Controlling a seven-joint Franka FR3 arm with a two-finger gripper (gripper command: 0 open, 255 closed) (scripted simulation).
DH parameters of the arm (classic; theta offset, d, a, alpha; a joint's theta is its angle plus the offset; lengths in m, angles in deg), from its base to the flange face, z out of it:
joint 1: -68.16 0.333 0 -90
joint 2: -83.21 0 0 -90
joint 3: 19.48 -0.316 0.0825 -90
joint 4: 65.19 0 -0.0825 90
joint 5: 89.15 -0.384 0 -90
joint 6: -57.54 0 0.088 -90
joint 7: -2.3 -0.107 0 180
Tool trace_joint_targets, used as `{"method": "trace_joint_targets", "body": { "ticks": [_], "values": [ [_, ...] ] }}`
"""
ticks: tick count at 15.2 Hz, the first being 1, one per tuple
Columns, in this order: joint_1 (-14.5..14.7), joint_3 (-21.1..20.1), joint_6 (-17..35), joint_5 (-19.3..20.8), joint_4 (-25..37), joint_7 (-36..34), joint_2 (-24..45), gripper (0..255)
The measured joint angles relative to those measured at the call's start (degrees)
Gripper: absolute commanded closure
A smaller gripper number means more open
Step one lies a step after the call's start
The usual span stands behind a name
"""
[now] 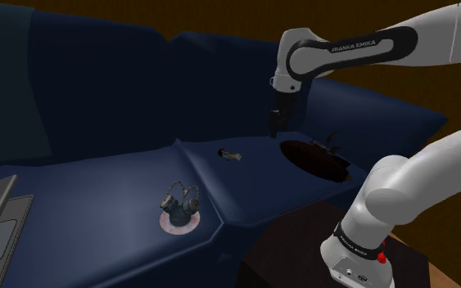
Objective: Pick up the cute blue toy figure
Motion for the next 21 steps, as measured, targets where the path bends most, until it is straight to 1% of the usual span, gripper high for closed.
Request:
{"method": "trace_joint_targets", "body": {
  "ticks": [4,10,13,17,19,21],
  "values": [
    [-0.05,1.76,6.98,-0.43,1.3,2.13,7.99,0],
    [-0.07,4.06,15.08,-2.64,7.27,6.23,21.75,0],
    [-0.45,5.03,18.07,-4.41,11.26,8.94,28.71,0],
    [-0.88,5.2,21.47,-7.16,16.2,11.68,37.1,0],
    [-1.51,5.11,22.19,-8.9,21.37,13.47,43.02,0],
    [-2.03,4.77,23.36,-10.26,24.39,14.67,47.34,0]
  ]
}}
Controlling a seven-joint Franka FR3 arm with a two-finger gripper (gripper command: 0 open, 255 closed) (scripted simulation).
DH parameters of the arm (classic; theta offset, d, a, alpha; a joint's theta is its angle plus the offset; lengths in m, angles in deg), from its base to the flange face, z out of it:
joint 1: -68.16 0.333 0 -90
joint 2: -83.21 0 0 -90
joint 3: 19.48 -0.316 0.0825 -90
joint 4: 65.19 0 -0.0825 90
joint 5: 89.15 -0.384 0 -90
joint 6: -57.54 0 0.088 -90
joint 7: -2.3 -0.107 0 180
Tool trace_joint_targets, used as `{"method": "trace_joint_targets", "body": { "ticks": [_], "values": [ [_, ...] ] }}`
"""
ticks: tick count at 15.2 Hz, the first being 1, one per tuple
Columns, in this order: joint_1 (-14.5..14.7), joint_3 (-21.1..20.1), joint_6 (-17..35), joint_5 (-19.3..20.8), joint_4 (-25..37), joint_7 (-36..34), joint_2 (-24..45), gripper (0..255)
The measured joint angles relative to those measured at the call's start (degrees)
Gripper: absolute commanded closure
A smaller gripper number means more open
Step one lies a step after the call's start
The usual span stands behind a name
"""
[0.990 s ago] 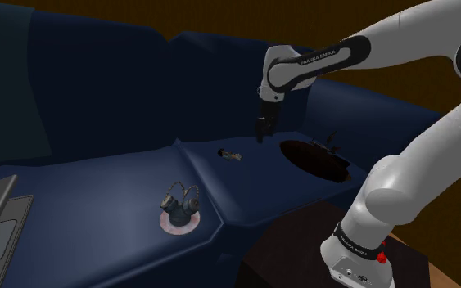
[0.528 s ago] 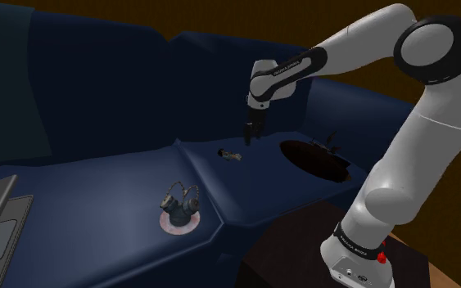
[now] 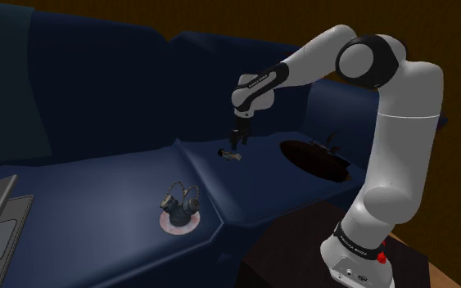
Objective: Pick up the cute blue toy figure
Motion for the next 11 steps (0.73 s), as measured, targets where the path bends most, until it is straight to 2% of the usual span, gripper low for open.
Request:
{"method": "trace_joint_targets", "body": {
  "ticks": [5,11],
  "values": [
    [-1.93,-1.05,0.07,-2.75,10.81,2.66,11.02,0],
    [-2.66,-1.59,2.84,-3.72,12.33,3.74,15.36,0]
  ]
}}
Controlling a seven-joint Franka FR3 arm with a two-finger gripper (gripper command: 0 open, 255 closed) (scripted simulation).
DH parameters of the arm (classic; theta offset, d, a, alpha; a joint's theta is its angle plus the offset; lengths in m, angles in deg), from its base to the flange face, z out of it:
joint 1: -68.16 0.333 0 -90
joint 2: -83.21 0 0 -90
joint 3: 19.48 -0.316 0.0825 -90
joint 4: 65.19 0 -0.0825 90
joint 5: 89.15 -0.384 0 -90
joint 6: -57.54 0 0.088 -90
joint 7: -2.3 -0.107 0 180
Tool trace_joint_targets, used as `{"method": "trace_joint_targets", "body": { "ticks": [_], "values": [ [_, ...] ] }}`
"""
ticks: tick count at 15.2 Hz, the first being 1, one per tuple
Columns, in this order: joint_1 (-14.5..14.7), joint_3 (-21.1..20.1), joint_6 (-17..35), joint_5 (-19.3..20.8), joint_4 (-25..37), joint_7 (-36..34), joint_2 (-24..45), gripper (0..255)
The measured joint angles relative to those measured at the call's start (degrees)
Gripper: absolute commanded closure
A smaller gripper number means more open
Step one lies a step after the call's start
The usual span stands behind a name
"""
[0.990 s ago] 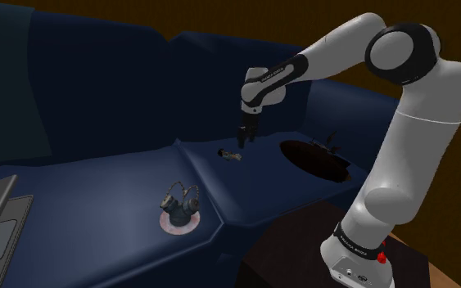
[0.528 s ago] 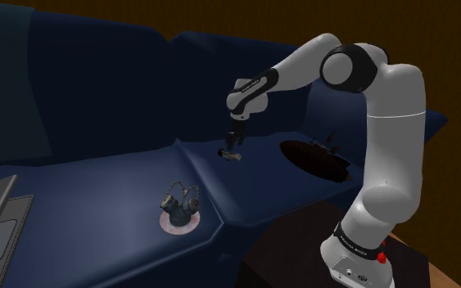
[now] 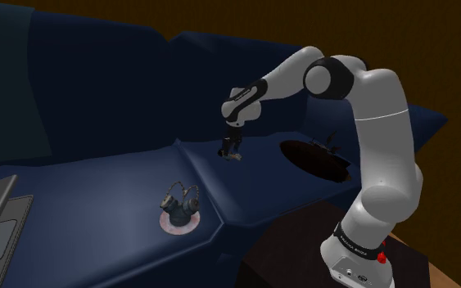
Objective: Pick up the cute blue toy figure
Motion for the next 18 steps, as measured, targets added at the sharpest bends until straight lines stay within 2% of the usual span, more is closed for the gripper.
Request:
{"method": "trace_joint_targets", "body": {
  "ticks": [2,3,13,18],
  "values": [
    [-0.06,-0.16,1.15,-0.23,-0.19,0.16,0.97,0],
    [-0.08,-0.19,1.29,-0.27,-0.08,0.18,1.22,255],
    [-0.12,-0.17,1.43,-0.29,0.09,0.17,1.44,255],
    [0.16,0.09,-0.53,0.14,-0.27,-0.21,-0.84,255]
  ]
}}
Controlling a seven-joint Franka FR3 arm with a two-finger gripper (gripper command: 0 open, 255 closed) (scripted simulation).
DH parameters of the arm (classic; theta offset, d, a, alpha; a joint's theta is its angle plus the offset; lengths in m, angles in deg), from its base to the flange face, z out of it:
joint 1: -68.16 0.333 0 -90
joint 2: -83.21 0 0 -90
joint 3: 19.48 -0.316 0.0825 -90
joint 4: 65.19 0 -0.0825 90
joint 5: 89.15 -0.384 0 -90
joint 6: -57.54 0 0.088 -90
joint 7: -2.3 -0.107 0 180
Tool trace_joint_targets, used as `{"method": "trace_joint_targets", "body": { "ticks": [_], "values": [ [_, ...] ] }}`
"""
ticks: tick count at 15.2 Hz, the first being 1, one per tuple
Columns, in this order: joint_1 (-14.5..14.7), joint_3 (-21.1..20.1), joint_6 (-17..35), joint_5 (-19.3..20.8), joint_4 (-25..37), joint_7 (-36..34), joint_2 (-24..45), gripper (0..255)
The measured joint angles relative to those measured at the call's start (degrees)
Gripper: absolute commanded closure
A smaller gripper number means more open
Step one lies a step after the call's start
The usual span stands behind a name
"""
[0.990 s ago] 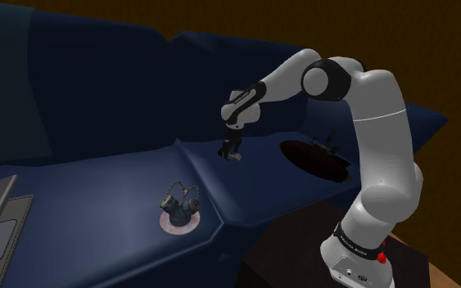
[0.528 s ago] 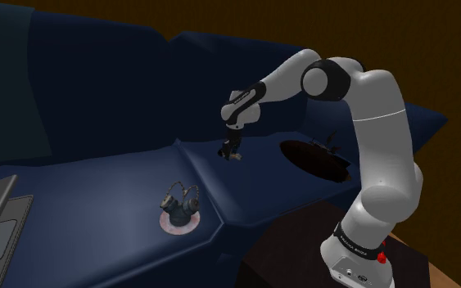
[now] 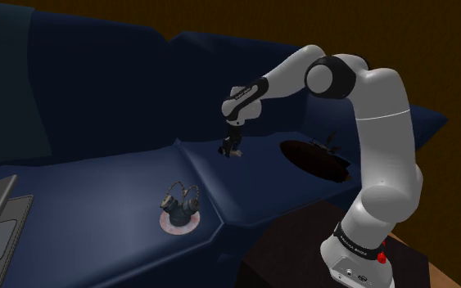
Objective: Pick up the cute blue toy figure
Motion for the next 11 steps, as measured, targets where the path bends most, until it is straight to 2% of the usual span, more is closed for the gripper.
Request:
{"method": "trace_joint_targets", "body": {
  "ticks": [11],
  "values": [
    [0.39,0.7,-6.1,1.2,1.16,-0.96,-5.03,255]
  ]
}}
